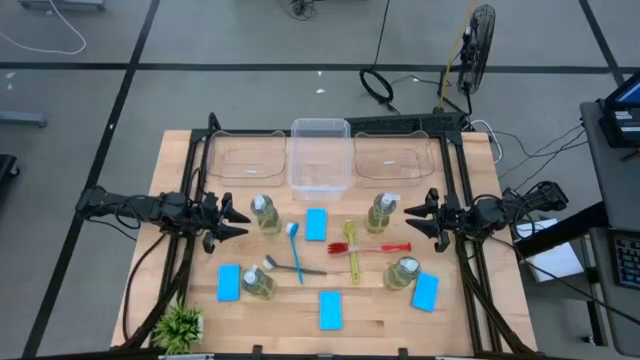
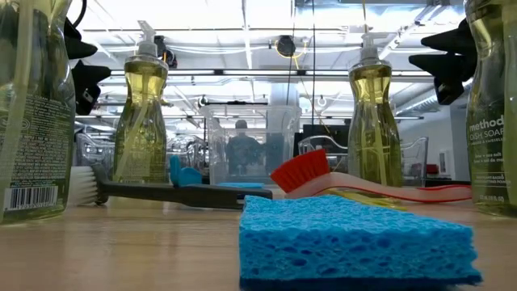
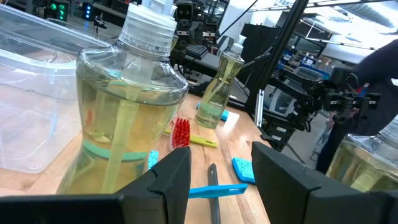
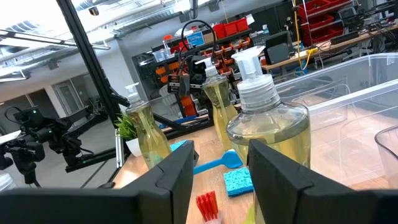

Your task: Pick & Place Kitchen Sink Supplies

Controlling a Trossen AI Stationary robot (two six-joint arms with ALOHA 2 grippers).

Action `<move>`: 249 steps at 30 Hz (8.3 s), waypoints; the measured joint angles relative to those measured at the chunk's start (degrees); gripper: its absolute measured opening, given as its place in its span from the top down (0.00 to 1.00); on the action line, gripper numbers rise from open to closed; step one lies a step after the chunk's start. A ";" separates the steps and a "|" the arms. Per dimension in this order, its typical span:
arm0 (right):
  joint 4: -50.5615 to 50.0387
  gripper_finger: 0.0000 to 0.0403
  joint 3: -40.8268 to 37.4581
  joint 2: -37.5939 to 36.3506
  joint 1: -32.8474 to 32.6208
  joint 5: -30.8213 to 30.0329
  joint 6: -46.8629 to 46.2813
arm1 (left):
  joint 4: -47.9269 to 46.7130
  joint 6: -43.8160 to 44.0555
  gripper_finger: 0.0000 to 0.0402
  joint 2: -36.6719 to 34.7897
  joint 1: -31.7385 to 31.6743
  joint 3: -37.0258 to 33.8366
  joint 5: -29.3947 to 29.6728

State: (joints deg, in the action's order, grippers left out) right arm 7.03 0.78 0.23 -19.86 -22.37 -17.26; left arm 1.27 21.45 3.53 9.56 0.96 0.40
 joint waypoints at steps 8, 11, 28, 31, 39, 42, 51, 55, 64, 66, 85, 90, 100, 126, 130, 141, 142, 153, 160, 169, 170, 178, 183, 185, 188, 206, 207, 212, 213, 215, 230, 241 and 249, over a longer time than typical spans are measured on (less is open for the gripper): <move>0.46 0.65 0.02 0.00 0.00 0.00 0.00 | 0.01 0.00 0.58 0.00 0.00 0.01 -0.01; 0.46 0.65 0.00 0.00 0.00 0.00 -0.02 | 0.00 0.00 0.58 0.00 0.00 0.00 -0.01; 0.48 0.65 0.02 0.00 0.00 0.00 -9.41 | 0.01 0.00 0.58 0.00 0.00 -0.01 -0.02; 0.55 0.65 0.02 0.00 0.00 0.00 -12.73 | -0.01 0.00 0.58 0.00 0.00 0.00 0.00; 7.29 0.65 0.00 0.00 -0.02 0.02 -13.27 | 0.06 0.00 0.58 0.00 0.00 0.01 0.78; 9.97 0.65 0.00 0.00 -0.08 0.77 -10.57 | 0.07 0.00 0.58 0.00 0.00 0.01 1.06; 12.77 0.65 1.80 0.58 -0.11 4.55 -1.60 | 0.97 5.76 0.58 0.00 0.00 0.01 1.16; 8.14 0.65 4.73 2.74 -0.11 4.03 0.35 | 2.13 7.22 0.58 0.00 0.00 0.01 1.16; 0.39 0.65 14.14 13.07 -0.09 -1.11 4.87 | 3.13 7.22 0.58 0.00 0.00 0.01 1.19; -0.71 0.65 15.99 14.90 -0.09 -2.00 4.96 | 3.75 7.20 0.58 -0.02 0.00 0.01 1.20; -17.23 0.35 25.05 22.20 -0.07 -6.12 5.93 | 8.54 7.04 0.58 0.00 0.00 0.01 1.22; -17.19 0.29 25.05 22.90 0.02 -9.53 6.19 | 10.00 6.95 0.58 0.00 0.00 0.01 1.23; -17.14 0.26 25.05 27.49 2.89 -9.15 5.25 | 9.95 6.92 0.58 0.00 0.00 0.01 1.22; -19.36 0.26 25.09 32.00 5.29 -4.39 -0.41 | 9.87 6.93 0.58 0.00 0.00 0.01 1.21; -19.90 0.26 24.49 32.13 5.29 -4.38 -1.58 | 9.87 6.93 0.58 0.00 0.00 0.01 1.21; -17.30 0.26 20.46 32.13 5.29 -4.55 -3.46 | 9.87 7.09 0.58 0.00 0.00 0.01 1.21; -16.88 0.26 20.46 32.04 5.29 -4.55 -3.13 | 9.87 7.26 0.58 0.00 0.00 0.01 1.21; -12.81 0.26 20.46 29.39 5.29 -4.64 -0.75 | 9.87 7.37 0.58 0.00 0.00 0.01 1.21; -10.34 0.26 20.46 28.65 5.29 -7.38 1.91 | 9.85 7.34 0.58 0.00 0.00 0.01 1.21; -1.81 0.26 20.46 28.68 5.29 -9.16 7.68 | 9.84 7.34 0.58 0.00 0.00 0.01 1.21; -1.37 0.26 20.46 28.76 5.29 -9.15 8.09 | 9.84 7.34 0.58 0.00 0.00 0.01 1.21; 0.15 0.26 20.46 32.17 6.86 -9.16 7.21 | 9.84 7.34 0.58 0.00 0.00 0.01 1.21; 6.31 0.26 20.46 35.36 9.40 -7.18 8.00 | 9.84 7.33 0.58 0.00 0.00 0.01 1.21; 6.97 0.26 20.46 36.62 10.67 -5.58 7.97 | 9.84 7.32 0.58 0.00 0.00 0.01 1.21; 7.24 0.26 20.46 38.60 12.58 -3.31 7.20 | 9.84 7.32 0.58 0.00 0.00 0.01 1.21; 12.24 0.41 20.46 43.19 14.64 -2.75 4.20 | 9.84 7.28 0.58 0.00 0.00 0.01 1.21; 12.42 0.43 20.46 43.19 14.64 -2.80 4.22 | 9.84 7.28 0.58 0.00 0.00 0.01 1.21; 14.86 0.54 20.46 43.23 14.64 -2.84 4.36 | 9.84 7.23 0.58 0.00 0.00 0.01 1.21; 15.11 0.57 20.46 43.21 14.64 -2.83 4.39 | 9.84 7.23 0.58 0.00 0.00 0.01 1.22; 15.35 0.62 20.46 43.21 14.64 -2.82 4.39 | 9.84 7.26 0.58 0.00 0.00 0.01 1.21; 17.58 0.75 20.37 43.32 14.64 -3.10 4.34 | 9.82 7.34 0.58 0.00 0.00 0.01 1.21; 25.34 0.75 20.48 43.24 14.62 -3.23 2.91 | 9.98 7.34 0.58 0.00 0.00 0.01 1.21; 21.38 0.75 26.48 43.23 14.62 -3.09 3.26 | 15.61 6.80 0.58 0.00 0.00 -0.01 1.25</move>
State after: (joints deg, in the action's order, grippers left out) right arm 28.40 27.26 43.46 -5.23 -25.46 -14.00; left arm 16.88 28.25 3.53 9.56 0.95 1.65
